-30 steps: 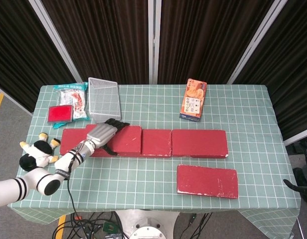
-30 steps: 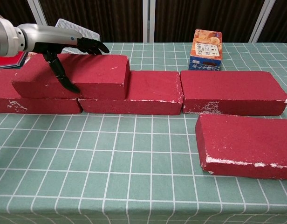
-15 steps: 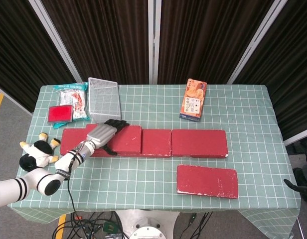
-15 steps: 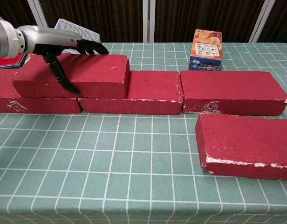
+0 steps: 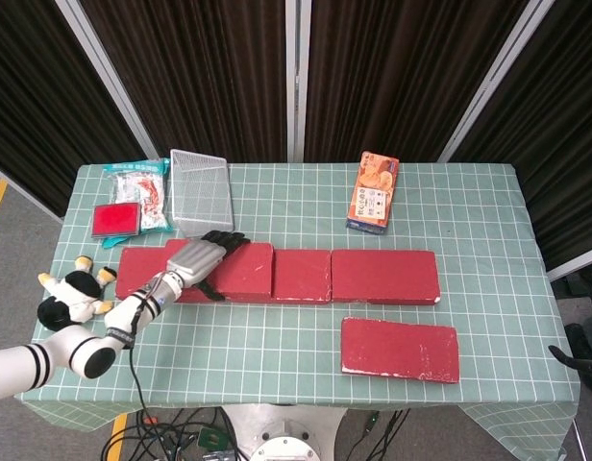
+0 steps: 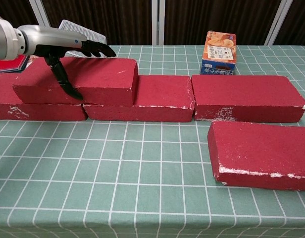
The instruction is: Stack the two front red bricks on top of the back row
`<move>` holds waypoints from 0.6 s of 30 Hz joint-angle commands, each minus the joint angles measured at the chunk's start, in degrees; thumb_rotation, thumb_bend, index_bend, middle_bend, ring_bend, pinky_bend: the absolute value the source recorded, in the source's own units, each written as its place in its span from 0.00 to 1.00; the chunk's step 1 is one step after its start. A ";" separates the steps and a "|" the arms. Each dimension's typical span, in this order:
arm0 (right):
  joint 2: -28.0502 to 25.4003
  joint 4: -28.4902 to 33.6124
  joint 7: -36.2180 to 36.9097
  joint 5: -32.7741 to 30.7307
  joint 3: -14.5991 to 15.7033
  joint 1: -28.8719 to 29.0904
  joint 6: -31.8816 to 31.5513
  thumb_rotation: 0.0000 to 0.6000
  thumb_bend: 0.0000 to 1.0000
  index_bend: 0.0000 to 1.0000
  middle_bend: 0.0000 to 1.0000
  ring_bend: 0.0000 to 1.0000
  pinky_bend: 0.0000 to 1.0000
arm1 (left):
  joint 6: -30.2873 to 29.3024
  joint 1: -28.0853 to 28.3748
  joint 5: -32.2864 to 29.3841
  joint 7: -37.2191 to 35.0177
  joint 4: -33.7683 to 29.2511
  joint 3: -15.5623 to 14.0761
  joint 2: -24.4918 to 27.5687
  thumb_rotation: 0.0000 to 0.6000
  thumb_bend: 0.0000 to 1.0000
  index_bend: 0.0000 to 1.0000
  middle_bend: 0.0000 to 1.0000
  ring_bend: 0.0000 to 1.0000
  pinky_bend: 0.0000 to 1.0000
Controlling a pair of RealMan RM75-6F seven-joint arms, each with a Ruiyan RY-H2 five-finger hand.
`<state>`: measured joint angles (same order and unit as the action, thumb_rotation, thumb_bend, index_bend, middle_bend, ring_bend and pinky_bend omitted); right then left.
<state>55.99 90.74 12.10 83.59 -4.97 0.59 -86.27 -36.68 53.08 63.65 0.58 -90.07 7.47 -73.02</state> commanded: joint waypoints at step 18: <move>-1.24 3.23 -2.80 2.30 0.14 0.71 -0.56 1.00 0.00 0.00 0.00 0.00 0.00 | -11.16 -7.93 4.75 0.54 -14.29 -1.24 12.60 1.00 0.06 0.05 0.00 0.00 0.00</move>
<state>54.87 93.68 9.61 85.64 -4.87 1.19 -86.77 -45.08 47.57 66.90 0.74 -101.41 7.19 -63.29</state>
